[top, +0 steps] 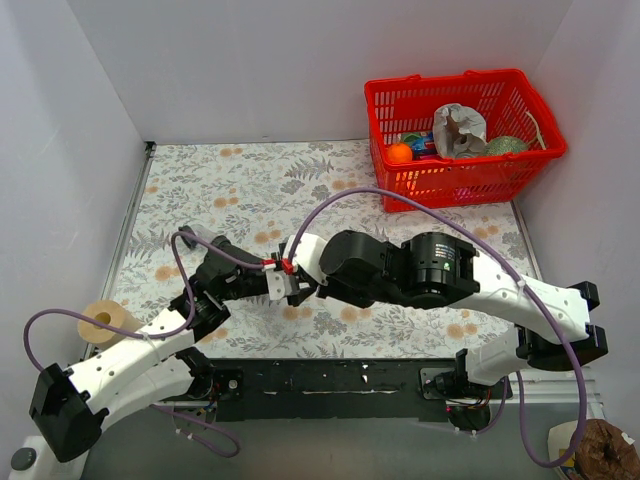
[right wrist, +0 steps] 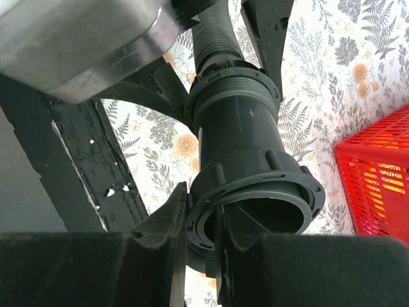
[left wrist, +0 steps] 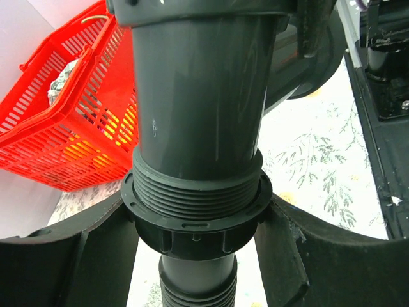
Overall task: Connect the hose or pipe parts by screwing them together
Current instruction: Install the adaptor on the pipeline.
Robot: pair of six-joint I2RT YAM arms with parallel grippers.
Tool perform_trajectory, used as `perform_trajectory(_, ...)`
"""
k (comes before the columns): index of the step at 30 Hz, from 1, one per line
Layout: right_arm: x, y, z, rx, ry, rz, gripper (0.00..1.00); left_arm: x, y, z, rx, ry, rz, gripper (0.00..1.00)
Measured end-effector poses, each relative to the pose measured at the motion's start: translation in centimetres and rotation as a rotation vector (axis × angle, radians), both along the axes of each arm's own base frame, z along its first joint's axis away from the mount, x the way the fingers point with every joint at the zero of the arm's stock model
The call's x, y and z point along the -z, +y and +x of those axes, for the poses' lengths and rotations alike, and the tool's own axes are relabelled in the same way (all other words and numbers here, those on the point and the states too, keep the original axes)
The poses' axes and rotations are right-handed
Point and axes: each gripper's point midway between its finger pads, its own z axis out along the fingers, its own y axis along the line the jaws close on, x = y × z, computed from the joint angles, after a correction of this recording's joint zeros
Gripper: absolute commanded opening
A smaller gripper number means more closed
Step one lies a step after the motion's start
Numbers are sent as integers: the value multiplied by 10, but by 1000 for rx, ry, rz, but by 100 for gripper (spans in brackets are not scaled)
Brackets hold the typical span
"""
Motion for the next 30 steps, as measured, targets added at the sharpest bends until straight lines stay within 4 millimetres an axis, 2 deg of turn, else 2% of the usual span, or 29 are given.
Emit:
perform_trajectory(8,11,2,3,65,32,-27,1,12,0,6,-33,-44,54,0)
perform_trajectory(12,14,3,6,112,40,13,1,14,1,9,-52,-55,64,0)
perform_trajectory(25,6,6,23,211,166,283,1,3,5,22,-135,-69,22,0)
perform_trajectory(30,4,9,26,205,239,323,1,-2,6,26,-156,-87,-1,0)
